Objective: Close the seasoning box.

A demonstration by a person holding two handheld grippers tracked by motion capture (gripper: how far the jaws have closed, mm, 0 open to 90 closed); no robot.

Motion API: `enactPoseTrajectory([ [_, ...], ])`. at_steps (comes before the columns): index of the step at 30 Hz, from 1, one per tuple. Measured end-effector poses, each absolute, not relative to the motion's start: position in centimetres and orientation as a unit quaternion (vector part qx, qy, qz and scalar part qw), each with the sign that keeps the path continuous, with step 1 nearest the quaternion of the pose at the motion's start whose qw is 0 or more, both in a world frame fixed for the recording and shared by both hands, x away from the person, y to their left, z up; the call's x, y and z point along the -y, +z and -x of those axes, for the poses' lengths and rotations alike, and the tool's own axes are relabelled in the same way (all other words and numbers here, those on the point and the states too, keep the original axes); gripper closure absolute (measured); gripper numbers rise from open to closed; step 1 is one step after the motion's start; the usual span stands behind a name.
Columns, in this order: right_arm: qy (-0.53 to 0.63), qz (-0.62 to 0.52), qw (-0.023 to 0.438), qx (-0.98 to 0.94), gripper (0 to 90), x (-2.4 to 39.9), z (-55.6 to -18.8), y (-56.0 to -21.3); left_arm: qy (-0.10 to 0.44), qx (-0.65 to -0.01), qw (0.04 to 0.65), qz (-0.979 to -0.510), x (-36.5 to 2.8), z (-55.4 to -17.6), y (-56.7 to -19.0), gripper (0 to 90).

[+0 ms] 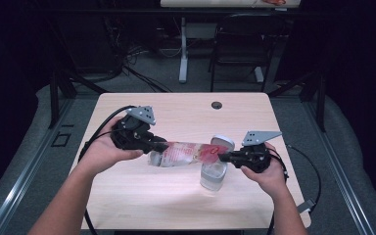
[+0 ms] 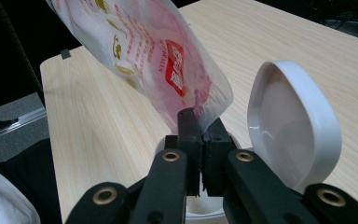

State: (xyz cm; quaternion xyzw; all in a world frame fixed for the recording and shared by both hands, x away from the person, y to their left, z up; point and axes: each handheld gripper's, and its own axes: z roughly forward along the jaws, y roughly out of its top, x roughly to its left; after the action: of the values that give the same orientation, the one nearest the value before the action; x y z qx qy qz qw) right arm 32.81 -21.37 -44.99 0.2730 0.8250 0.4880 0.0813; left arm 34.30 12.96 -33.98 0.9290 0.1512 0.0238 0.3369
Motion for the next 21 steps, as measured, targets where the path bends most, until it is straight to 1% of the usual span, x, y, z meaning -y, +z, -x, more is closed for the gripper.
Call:
enactPoseTrajectory([
  [10,0.487,-0.273,0.077,-0.826,88.6,21.61,-32.85,-45.0,0.024,-0.15,0.338,-0.929,-12.69,-34.35,-33.83,78.5],
  [14,0.486,-0.272,0.083,-0.827,89.7,21.59,-32.81,-45.04,0.025,-0.149,0.338,-0.929,-12.57,-34.31,-33.74,78.5],
  [21,0.484,-0.272,0.081,-0.828,89.8,21.63,-32.79,-45.01,0.027,-0.149,0.339,-0.928,-12.5,-34.29,-33.59,78.4],
])
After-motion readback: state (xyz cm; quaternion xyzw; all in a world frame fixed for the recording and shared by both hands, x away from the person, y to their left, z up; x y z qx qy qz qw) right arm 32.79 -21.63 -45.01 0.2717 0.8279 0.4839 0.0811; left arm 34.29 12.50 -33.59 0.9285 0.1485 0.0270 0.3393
